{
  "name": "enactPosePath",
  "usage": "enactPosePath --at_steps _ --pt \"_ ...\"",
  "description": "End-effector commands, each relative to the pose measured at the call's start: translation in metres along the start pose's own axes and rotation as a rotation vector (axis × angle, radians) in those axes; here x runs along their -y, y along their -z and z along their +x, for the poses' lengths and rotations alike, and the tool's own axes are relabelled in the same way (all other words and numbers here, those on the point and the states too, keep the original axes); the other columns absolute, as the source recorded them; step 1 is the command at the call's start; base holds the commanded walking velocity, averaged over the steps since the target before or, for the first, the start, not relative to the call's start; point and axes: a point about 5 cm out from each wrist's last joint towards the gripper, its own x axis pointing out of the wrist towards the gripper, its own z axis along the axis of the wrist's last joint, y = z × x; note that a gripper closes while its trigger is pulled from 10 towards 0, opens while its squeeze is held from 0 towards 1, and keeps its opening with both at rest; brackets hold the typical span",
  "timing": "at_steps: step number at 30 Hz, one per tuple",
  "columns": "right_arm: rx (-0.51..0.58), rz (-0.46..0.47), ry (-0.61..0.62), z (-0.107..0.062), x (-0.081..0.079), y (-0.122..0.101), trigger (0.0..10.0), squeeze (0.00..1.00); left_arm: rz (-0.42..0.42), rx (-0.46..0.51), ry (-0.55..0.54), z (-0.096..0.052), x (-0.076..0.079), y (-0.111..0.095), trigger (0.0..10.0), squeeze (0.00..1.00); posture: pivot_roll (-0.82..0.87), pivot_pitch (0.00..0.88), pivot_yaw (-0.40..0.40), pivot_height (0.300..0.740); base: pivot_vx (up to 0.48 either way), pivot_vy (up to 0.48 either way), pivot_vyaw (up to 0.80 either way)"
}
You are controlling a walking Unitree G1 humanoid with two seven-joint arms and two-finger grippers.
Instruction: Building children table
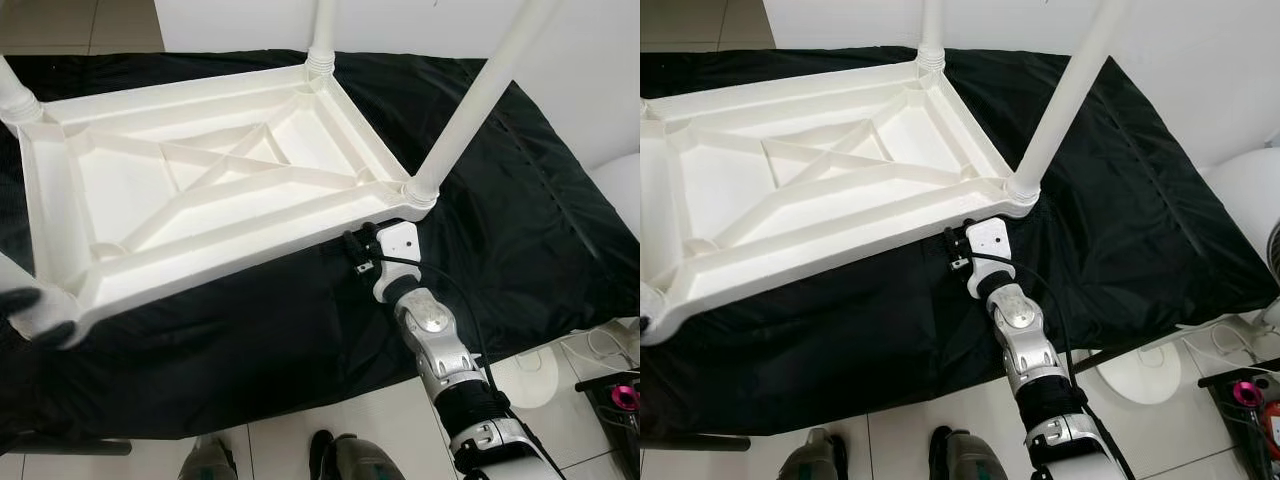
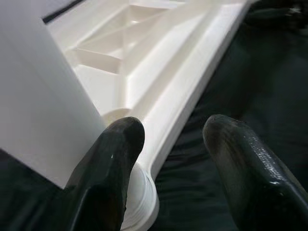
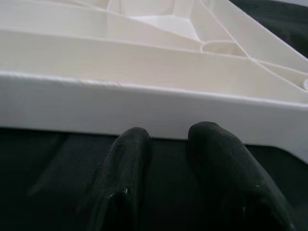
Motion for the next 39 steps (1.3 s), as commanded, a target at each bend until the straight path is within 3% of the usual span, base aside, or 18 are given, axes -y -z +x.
enactPosePath --at_steps 1,10,12,16,19,23,24,27,30,31,33,36,39 --pt "-0.009 -0.013 0.012 -0.002 0.005 0.003 10.0 0.0 0.032 -0.011 0.062 -0.001 -0.001 -0.005 10.0 0.0 0.16 0.167 -0.07 0.74 0.0 0.0 0.0" --pt "0.0 -0.009 0.022 0.002 0.005 0.001 10.0 0.0 0.067 -0.066 0.069 -0.004 0.0 -0.008 10.0 0.0 0.17 0.167 -0.072 0.74 0.0 0.0 0.0" --pt "0.001 -0.007 0.015 0.003 0.003 0.001 10.0 0.0 0.079 -0.124 0.021 -0.019 -0.008 -0.004 10.0 0.0 0.18 0.166 -0.078 0.74 0.0 0.0 0.0" --pt "0.003 -0.007 0.008 0.005 0.001 0.001 10.0 0.0 0.089 -0.158 -0.015 -0.031 -0.014 -0.004 10.0 0.0 0.18 0.165 -0.081 0.74 0.0 0.0 0.0" --pt "0.009 -0.007 0.003 0.008 0.0 0.0 10.0 0.0 0.099 -0.216 -0.082 -0.051 -0.022 0.002 10.0 0.0 0.19 0.166 -0.086 0.74 0.0 0.0 0.0" --pt "0.011 -0.004 0.0 0.009 -0.001 -0.001 10.0 0.0 0.101 -0.276 -0.122 -0.062 -0.026 0.006 10.0 0.0 0.19 0.167 -0.088 0.74 0.0 0.0 0.0" --pt "0.012 -0.002 -0.002 0.01 -0.002 -0.001 10.0 0.0 0.113 -0.319 -0.189 -0.063 -0.036 0.013 10.0 0.0 0.19 0.167 -0.085 0.74 0.0 0.0 0.0" --pt "0.013 0.0 -0.003 0.01 -0.003 -0.001 10.0 0.0 0.124 -0.349 -0.236 -0.063 -0.042 0.017 10.0 0.0 0.19 0.167 -0.085 0.74 0.0 0.0 0.0" --pt "0.019 0.007 0.001 0.01 -0.005 -0.001 10.0 0.0 0.227 -0.447 -0.491 -0.057 -0.081 0.041 10.0 0.0 0.18 0.163 -0.08 0.74 0.0 0.0 0.0" --pt "0.019 0.007 0.001 0.01 -0.005 -0.001 10.0 0.0 0.227 -0.447 -0.491 -0.057 -0.081 0.041 10.0 0.0 0.18 0.163 -0.08 0.74 0.0 0.0 0.0" --pt "0.021 0.014 0.007 0.009 -0.005 -0.001 10.0 0.0 0.268 -0.448 -0.615 -0.047 -0.098 0.048 10.0 0.0 0.17 0.16 -0.077 0.74 0.0 0.0 0.0" --pt "0.024 0.014 0.011 0.007 -0.006 -0.001 10.0 0.0 0.254 -0.413 -0.738 -0.035 -0.113 0.053 10.0 0.0 0.16 0.157 -0.067 0.74 0.0 0.0 0.0" --pt "0.024 0.012 0.015 0.006 -0.006 0.0 10.0 0.0 0.217 -0.403 -0.78 -0.031 -0.117 0.057 10.0 0.0 0.15 0.158 -0.061 0.74 0.0 0.0 0.0"
